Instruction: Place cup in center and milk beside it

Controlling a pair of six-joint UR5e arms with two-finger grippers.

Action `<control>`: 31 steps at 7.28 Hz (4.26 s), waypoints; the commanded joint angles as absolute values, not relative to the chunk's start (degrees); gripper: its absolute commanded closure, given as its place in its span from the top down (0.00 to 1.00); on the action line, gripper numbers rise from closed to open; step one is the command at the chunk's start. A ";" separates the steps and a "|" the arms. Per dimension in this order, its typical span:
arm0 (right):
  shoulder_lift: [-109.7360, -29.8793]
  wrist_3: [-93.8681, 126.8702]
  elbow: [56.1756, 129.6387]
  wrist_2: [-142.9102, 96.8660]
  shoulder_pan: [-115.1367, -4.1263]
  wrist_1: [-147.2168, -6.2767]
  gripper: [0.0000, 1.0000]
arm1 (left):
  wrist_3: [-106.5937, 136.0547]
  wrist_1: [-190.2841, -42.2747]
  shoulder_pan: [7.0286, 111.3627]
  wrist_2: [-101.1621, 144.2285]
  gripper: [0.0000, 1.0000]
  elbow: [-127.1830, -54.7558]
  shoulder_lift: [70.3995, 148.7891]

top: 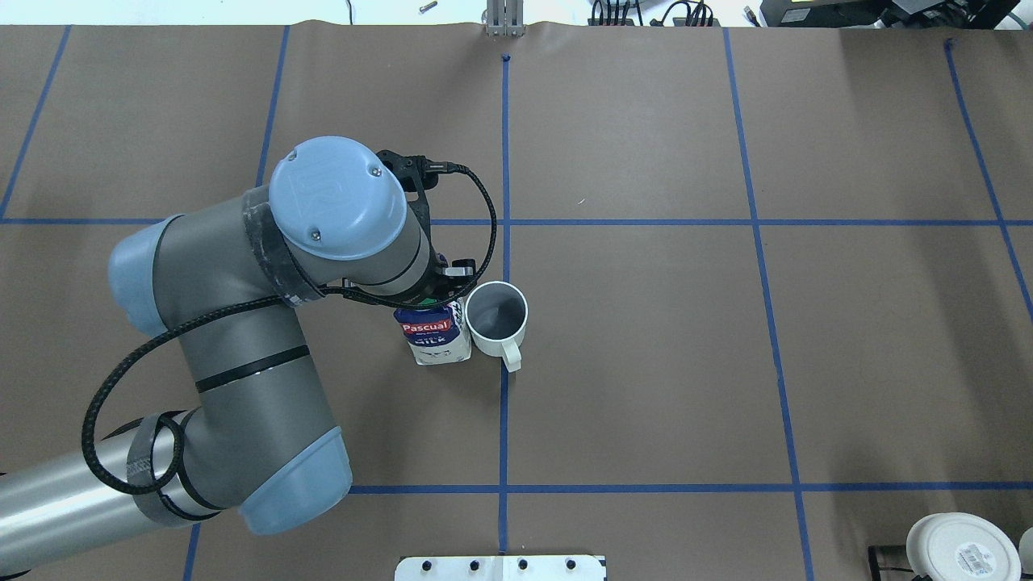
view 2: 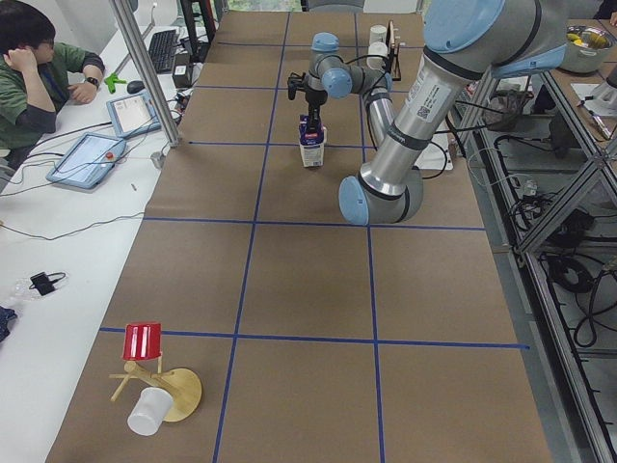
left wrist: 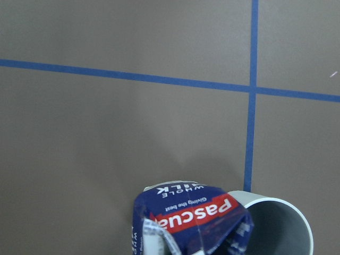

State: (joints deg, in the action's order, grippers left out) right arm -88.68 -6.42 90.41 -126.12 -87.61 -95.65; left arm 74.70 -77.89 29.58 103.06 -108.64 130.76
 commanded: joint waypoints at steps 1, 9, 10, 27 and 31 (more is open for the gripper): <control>-88.68 -6.42 90.44 -126.12 -87.63 -95.71 1.00 | 74.62 -78.05 29.36 103.10 0.56 -108.46 130.69; -88.68 -6.42 88.77 -126.30 -87.54 -95.36 1.00 | 27.63 -75.67 61.55 124.07 0.98 -113.73 112.38; -88.59 -6.42 88.86 -126.30 -87.54 -95.27 1.00 | 17.85 -76.46 67.70 125.32 0.98 -112.43 107.37; -88.59 -6.24 89.12 -126.56 -87.54 -95.27 1.00 | -14.33 -91.85 92.55 132.63 0.98 -90.17 88.60; -88.51 -6.50 89.56 -128.66 -87.54 -95.19 1.00 | -14.41 -91.85 92.55 132.63 0.98 -91.58 88.42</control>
